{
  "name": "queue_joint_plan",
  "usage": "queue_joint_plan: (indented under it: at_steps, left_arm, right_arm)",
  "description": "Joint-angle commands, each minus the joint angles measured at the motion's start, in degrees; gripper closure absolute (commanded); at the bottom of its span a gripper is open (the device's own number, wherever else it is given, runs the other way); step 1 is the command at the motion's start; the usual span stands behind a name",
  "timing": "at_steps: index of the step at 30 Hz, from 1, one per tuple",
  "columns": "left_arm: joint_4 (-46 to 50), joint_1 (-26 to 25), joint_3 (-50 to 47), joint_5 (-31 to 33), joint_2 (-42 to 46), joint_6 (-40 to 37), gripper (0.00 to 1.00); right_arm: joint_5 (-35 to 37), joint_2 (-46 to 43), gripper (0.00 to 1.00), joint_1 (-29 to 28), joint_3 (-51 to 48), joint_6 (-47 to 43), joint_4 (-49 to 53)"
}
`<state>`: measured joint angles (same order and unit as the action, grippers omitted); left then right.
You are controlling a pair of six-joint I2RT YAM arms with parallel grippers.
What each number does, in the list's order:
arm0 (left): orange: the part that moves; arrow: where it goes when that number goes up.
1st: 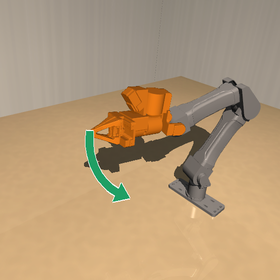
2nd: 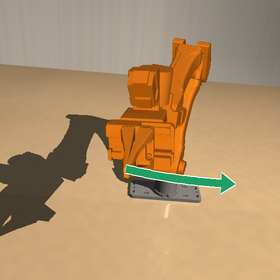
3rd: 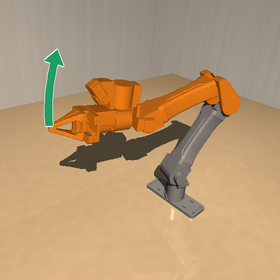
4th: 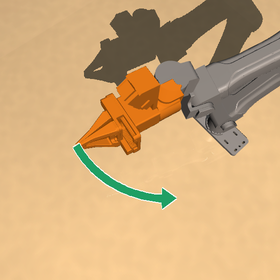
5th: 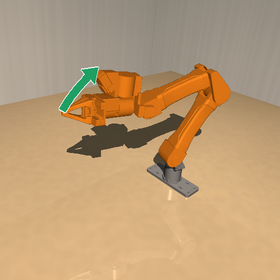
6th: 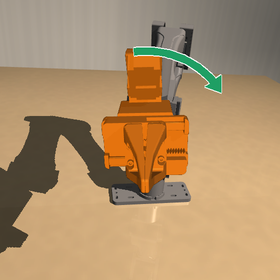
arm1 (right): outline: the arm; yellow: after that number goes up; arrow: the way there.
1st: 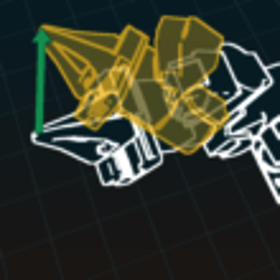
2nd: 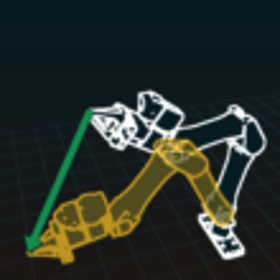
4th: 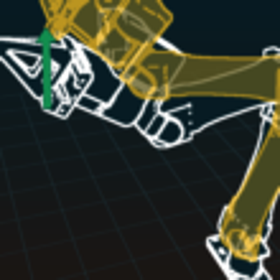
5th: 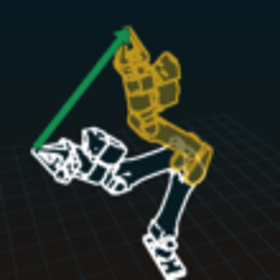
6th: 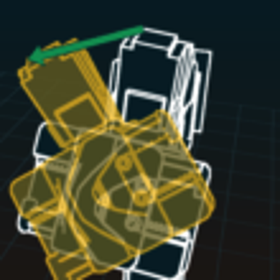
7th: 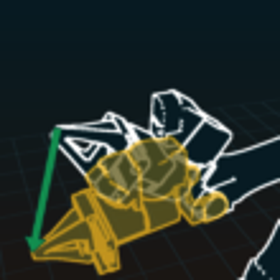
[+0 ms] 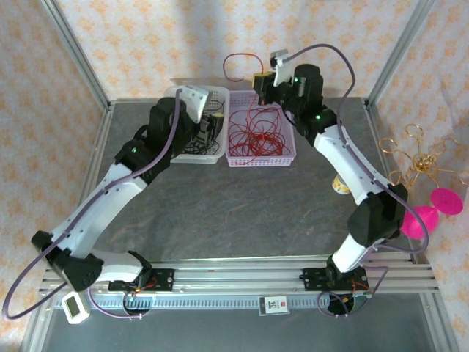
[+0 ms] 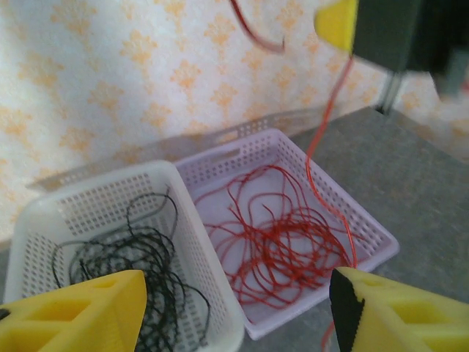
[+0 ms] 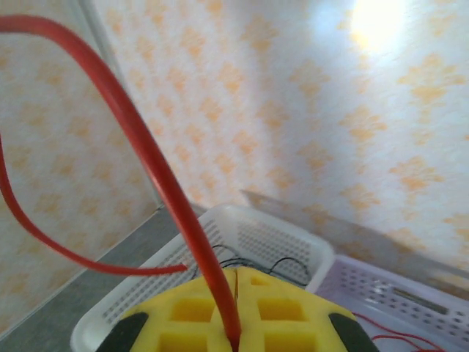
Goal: Untangle the cables
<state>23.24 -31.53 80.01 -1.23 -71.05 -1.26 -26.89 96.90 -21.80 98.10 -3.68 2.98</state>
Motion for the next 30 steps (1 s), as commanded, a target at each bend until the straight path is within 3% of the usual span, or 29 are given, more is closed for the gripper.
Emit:
queue_joint_plan:
  at_steps: [1, 11, 21, 28, 30]
  left_arm:
    - [-3.98, -0.39, -6.76, -4.02, 5.87, 5.94, 0.31]
    - [-2.92, -0.39, -21.92, -3.51, 20.49, 13.83, 0.32]
    - [-3.50, -0.38, -27.40, -5.82, 22.41, 17.00, 0.34]
    - [-6.39, -0.38, -30.18, -6.59, 21.46, 18.17, 0.34]
    - [-7.30, -0.38, -31.32, -6.69, 21.56, 18.72, 0.34]
  right_arm:
    - [4.54, 4.59, 1.00, 1.29, 5.91, 1.48, 6.08]
    - [5.89, 22.55, 1.00, 3.28, 24.49, 2.46, 12.99]
    - [6.53, 33.62, 1.00, 3.96, 24.73, 4.14, 14.03]
    - [8.62, 40.48, 0.89, 4.09, 22.82, 4.99, 13.69]
    - [9.58, 42.11, 0.80, 4.31, 22.81, 4.89, 12.77]
